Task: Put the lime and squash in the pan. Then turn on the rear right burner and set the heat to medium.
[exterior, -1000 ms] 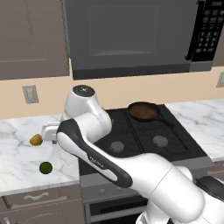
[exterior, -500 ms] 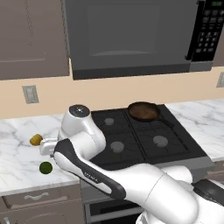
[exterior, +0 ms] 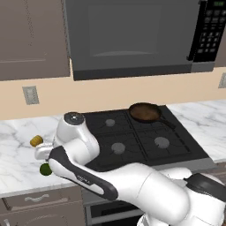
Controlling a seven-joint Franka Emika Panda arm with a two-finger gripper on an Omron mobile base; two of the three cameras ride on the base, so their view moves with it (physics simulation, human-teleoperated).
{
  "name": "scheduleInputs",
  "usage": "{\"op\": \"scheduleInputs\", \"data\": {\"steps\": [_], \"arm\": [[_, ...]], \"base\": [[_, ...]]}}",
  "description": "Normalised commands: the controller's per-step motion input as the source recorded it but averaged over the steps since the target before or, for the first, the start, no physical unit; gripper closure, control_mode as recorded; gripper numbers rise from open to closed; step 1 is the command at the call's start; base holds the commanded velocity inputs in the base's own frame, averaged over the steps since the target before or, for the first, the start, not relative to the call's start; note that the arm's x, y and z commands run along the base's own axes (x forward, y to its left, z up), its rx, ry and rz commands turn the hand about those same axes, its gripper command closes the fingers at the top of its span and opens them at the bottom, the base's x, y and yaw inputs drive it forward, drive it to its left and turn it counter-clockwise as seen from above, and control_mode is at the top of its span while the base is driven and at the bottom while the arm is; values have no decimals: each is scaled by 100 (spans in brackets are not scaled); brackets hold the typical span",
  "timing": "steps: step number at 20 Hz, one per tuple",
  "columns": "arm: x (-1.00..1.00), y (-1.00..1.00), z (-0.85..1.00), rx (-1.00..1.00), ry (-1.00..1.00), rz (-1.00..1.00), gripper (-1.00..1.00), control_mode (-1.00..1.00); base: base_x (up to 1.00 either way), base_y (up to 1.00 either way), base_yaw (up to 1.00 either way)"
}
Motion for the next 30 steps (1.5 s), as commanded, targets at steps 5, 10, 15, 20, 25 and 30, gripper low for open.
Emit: {"op": "scheduleInputs", "data": {"steps": [5, 10, 15, 20, 25, 30], "arm": [[40, 6, 0, -3, 6, 0, -100, -100], [16, 10, -6, -2, 7, 0, -100, -100], [0, 11, -24, -2, 1, 0, -100, -100], [7, 13, -32, -4, 0, 0, -100, -100], [17, 4, -28, -2, 0, 0, -100, -100], [22, 3, -10, 0, 0, 0, -100, -100]], "base": [[0, 0, 0], [0, 0, 0], [0, 0, 0], [0, 0, 0], [0, 0, 0], [0, 0, 0]]}}
